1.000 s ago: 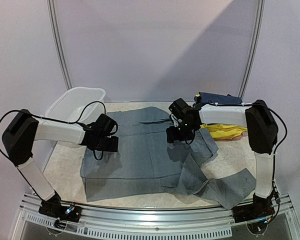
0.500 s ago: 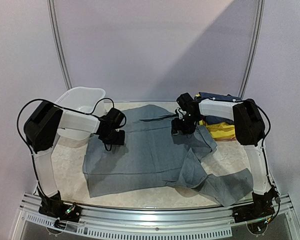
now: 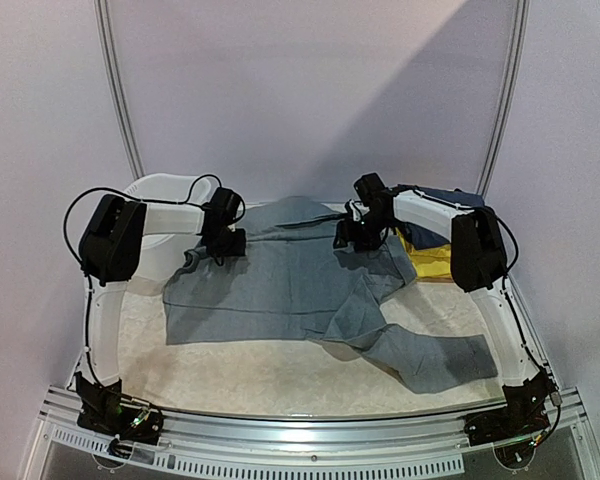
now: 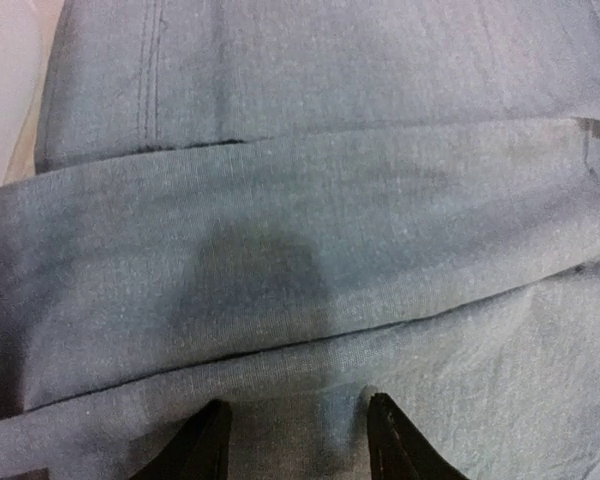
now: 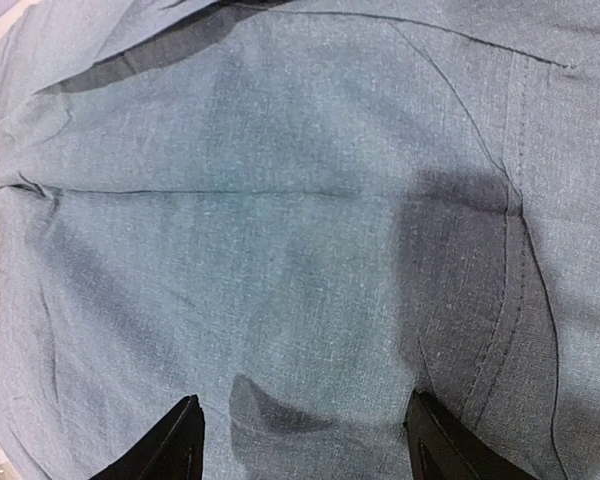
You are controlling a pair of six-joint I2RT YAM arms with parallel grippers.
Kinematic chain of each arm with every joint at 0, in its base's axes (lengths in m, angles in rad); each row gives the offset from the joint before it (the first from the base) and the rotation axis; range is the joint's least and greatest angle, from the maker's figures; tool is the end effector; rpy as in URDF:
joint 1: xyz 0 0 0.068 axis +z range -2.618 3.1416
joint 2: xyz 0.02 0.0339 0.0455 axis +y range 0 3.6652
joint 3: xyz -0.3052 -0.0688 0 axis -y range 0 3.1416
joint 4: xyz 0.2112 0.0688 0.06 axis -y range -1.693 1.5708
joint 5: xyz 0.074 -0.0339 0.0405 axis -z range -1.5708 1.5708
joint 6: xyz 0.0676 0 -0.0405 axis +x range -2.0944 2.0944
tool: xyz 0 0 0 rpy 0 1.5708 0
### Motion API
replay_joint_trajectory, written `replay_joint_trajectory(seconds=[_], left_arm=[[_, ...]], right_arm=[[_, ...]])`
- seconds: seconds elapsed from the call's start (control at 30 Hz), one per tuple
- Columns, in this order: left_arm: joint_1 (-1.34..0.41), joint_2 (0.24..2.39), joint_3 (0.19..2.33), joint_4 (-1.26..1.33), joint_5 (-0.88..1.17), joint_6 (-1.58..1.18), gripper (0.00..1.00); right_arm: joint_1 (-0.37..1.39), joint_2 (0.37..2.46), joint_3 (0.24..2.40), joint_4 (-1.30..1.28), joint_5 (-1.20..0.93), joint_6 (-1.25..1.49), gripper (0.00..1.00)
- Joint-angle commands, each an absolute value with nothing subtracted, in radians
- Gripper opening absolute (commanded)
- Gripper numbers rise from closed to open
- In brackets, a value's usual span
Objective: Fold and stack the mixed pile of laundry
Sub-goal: Adjust the crumpled shirt at the center of the board.
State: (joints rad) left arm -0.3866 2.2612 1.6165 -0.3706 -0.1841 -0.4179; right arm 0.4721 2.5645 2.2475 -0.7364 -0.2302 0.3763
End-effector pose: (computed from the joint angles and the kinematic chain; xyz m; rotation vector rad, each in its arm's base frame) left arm 0.4616 -0.1745 0.1505 -0.1074 2.5587 -0.0683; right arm 0.4956 0.2704 0.1497 -0.2122 2.6979 0.5796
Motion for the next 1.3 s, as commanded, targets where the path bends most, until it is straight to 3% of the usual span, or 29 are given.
replay_joint_trajectory(seconds=[0.0, 0.43, 0.8, 0.93, 1.27], left_arm=[[-0.365, 2.312, 1.661, -0.435, -0.139, -0.381, 0.47], [-0.449, 2.037, 1.475, -0.373, -0.192, -0.357, 0.53], [-0.581, 1.866, 1.306, -0.304, -0.205, -0.341, 0.56], [-0.629, 1.818, 1.217, -0.260, -0.209, -0.349, 0.55], [-0.675, 1.697, 0.940, -0.125, -0.230, -0.399, 0.53]], right_arm=[[0.459, 2.637, 2.293, -0.784, -0.259, 0.378, 0.70], [0.557, 2.277, 2.025, -0.766, -0.149, 0.331, 0.73], [0.618, 1.801, 1.356, -0.590, -0.057, 0.412, 0.73], [0.621, 1.754, 1.226, -0.523, -0.076, 0.425, 0.62], [0.623, 1.813, 1.223, -0.370, -0.078, 0.429, 0.54]])
